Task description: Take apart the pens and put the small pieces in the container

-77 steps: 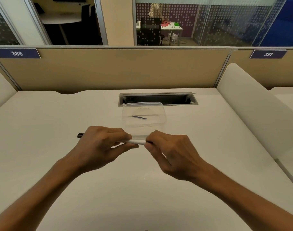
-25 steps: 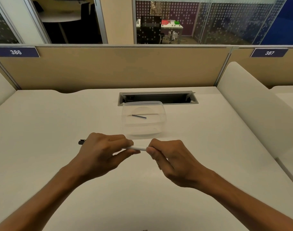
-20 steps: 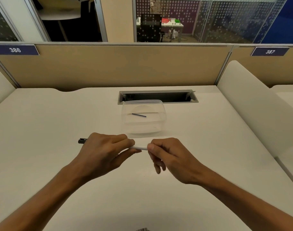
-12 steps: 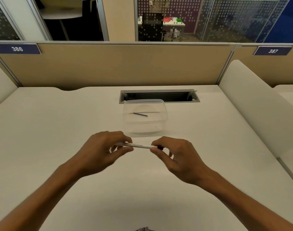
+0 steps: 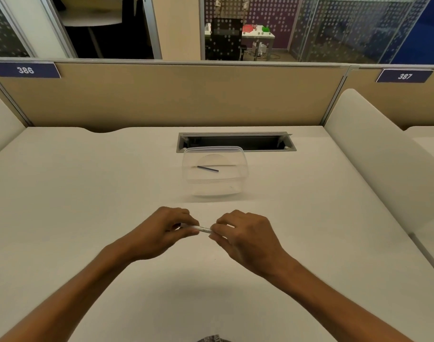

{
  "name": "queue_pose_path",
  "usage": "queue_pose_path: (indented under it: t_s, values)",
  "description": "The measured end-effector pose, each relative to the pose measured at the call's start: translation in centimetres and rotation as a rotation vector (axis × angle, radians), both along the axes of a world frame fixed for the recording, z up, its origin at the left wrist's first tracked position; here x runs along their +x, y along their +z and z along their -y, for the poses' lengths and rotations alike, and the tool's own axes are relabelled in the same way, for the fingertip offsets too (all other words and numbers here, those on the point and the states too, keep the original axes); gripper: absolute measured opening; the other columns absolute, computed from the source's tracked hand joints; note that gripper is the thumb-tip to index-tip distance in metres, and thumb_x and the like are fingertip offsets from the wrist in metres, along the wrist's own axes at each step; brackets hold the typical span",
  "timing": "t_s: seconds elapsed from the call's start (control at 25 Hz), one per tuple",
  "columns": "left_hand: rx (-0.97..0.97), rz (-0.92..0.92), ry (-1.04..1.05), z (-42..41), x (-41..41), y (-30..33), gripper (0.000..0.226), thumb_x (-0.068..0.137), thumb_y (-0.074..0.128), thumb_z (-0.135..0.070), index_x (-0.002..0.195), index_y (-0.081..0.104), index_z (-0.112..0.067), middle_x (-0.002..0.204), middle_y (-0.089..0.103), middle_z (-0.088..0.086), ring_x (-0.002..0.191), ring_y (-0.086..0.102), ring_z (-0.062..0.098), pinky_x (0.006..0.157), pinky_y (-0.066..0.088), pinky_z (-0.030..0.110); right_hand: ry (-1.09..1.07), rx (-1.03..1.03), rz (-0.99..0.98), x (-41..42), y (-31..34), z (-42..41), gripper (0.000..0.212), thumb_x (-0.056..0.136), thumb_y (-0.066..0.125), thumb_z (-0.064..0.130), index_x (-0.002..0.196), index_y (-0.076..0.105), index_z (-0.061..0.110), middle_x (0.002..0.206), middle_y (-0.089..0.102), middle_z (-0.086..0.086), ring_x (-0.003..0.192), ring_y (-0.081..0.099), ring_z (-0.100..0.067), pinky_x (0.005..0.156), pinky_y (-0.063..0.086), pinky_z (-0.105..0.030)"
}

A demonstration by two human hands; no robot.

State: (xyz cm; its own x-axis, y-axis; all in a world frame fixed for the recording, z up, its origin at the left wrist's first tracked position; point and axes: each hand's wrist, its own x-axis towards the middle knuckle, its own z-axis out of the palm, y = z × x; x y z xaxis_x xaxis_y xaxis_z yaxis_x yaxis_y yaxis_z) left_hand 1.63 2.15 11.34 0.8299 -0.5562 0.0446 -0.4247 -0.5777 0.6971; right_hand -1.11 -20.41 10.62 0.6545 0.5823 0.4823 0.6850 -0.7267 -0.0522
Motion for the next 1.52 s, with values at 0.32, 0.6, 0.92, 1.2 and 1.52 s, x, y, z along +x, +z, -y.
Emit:
queue_pose_path:
  t_s: [0.32, 0.6, 0.92, 1.2, 1.52]
  values:
    - [0.399, 0.246, 0.288, -2.0, 0.8, -6.4, 0.076, 0.088, 0.039, -0.065, 0.151, 0.017, -0.028, 0.156, 0.025, 0.005, 0.139, 0.031, 0.023, 0.109, 0.030, 0.041, -0.447, 0.189, -0.536, 2.4, -6.8, -0.7, 0.019, 0.086, 0.062, 0.042, 0.090, 0.073, 0.027, 0.086, 0.073, 0.010, 0.076, 0.066, -0.012, 0.062, 0.047, -0.027]
    - [0.525, 0.085, 0.529, -2.7, -0.7, -13.9, 0.095, 0.078, 0.002, -0.079, 0.148, 0.030, -0.022, 0.159, 0.021, 0.006, 0.147, 0.017, 0.023, 0.116, 0.020, 0.046, -0.750, 0.341, -0.708, 4.0, -10.9, -2.7, 0.018, 0.077, 0.063, 0.036, 0.082, 0.074, 0.023, 0.077, 0.073, 0.006, 0.072, 0.067, -0.019, 0.058, 0.039, -0.025]
    - [0.490, 0.090, 0.580, -3.4, -1.3, -16.9, 0.077, 0.087, 0.014, -0.071, 0.150, 0.021, -0.029, 0.161, 0.017, 0.001, 0.148, 0.011, 0.017, 0.119, 0.011, 0.043, -0.780, 0.283, -0.742, 4.3, -12.1, -3.9, 0.023, 0.081, 0.061, 0.034, 0.077, 0.067, 0.012, 0.075, 0.069, -0.004, 0.071, 0.065, -0.025, 0.062, 0.048, -0.029]
    - [0.470, 0.109, 0.579, -3.2, -1.4, -17.2, 0.077, 0.087, 0.014, -0.070, 0.151, 0.021, -0.028, 0.161, 0.016, 0.001, 0.148, 0.010, 0.017, 0.120, 0.010, 0.043, -0.809, 0.381, -0.791, 3.8, -12.6, -3.9, 0.023, 0.079, 0.063, 0.034, 0.072, 0.065, 0.012, 0.072, 0.069, -0.005, 0.071, 0.064, -0.028, 0.063, 0.049, -0.030]
    - [0.469, 0.108, 0.570, -3.4, -1.5, -17.3, 0.081, 0.085, 0.009, -0.073, 0.150, 0.022, -0.027, 0.161, 0.017, 0.001, 0.148, 0.011, 0.017, 0.119, 0.010, 0.043, -0.813, 0.430, -0.769, 3.7, -11.9, -3.7, 0.043, 0.078, 0.064, 0.050, 0.062, 0.057, 0.011, 0.056, 0.056, 0.002, 0.055, 0.053, -0.020, 0.051, 0.039, -0.028]
